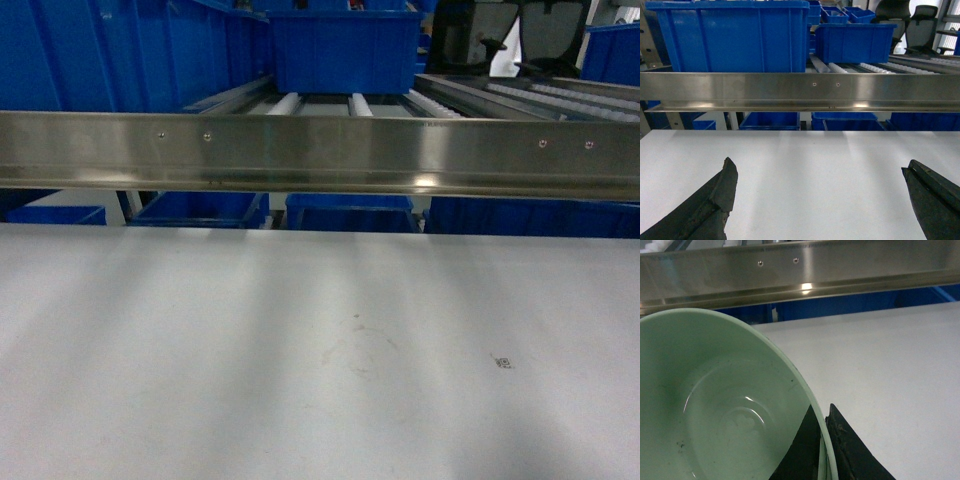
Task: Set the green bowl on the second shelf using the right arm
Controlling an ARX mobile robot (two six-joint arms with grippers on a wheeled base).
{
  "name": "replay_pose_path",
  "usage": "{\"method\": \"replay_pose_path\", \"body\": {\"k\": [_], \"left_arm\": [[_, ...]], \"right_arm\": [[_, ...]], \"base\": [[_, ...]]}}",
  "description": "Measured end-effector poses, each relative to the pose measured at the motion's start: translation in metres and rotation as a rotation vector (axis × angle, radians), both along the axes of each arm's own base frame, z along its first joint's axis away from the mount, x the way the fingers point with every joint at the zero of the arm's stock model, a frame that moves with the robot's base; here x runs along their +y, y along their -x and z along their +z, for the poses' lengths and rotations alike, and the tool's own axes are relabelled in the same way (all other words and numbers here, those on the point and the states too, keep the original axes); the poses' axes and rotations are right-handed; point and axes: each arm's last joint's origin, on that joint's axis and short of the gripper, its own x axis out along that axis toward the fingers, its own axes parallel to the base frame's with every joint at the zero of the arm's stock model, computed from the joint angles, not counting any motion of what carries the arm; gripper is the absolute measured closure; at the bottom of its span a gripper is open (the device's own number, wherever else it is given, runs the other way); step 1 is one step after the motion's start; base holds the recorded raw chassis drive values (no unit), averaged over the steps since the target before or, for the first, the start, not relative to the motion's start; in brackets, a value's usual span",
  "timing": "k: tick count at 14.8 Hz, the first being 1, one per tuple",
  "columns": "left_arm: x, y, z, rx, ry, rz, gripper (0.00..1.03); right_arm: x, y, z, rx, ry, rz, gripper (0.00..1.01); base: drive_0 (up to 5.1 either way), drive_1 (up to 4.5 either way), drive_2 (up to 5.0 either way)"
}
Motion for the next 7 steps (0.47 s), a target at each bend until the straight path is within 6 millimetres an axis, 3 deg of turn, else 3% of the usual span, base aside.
{"method": "replay_pose_path", "body": {"k": [7], "left_arm": [[0.0,0.0,0.0,0.0,0.0,0.0,0.05]], "right_arm": [[-0.0033,0.0005,0.0035,-0.02,-0.004,0.008,0.99]], "base": [[0.0,0.0,0.0]]}}
